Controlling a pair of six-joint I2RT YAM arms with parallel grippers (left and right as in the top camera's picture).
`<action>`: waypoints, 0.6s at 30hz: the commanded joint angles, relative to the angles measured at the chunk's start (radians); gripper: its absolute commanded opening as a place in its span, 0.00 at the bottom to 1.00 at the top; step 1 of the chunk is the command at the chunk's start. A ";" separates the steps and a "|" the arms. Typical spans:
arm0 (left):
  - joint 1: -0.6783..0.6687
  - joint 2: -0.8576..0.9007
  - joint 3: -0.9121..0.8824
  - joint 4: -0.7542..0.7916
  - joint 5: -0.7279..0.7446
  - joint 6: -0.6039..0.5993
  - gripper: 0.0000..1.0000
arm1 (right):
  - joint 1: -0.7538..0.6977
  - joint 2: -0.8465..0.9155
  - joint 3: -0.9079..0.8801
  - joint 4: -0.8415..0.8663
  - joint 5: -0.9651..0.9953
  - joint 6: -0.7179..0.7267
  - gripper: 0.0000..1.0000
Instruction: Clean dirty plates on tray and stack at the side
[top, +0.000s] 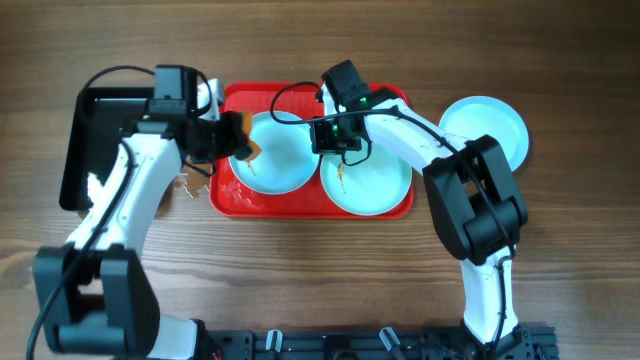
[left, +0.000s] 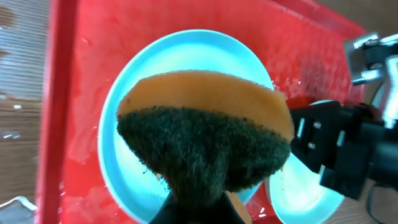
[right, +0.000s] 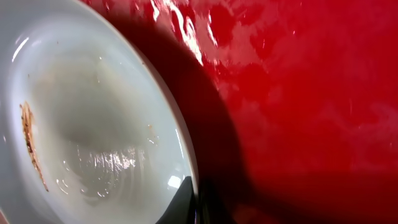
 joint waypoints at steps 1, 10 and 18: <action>-0.037 0.074 0.002 0.019 0.016 -0.043 0.04 | 0.000 -0.026 0.020 -0.031 0.038 -0.001 0.04; -0.099 0.213 0.002 0.047 0.016 -0.118 0.04 | 0.027 -0.026 0.019 -0.022 0.115 -0.001 0.04; -0.101 0.216 0.002 0.050 -0.047 -0.118 0.04 | 0.112 -0.026 0.019 0.014 0.214 0.003 0.04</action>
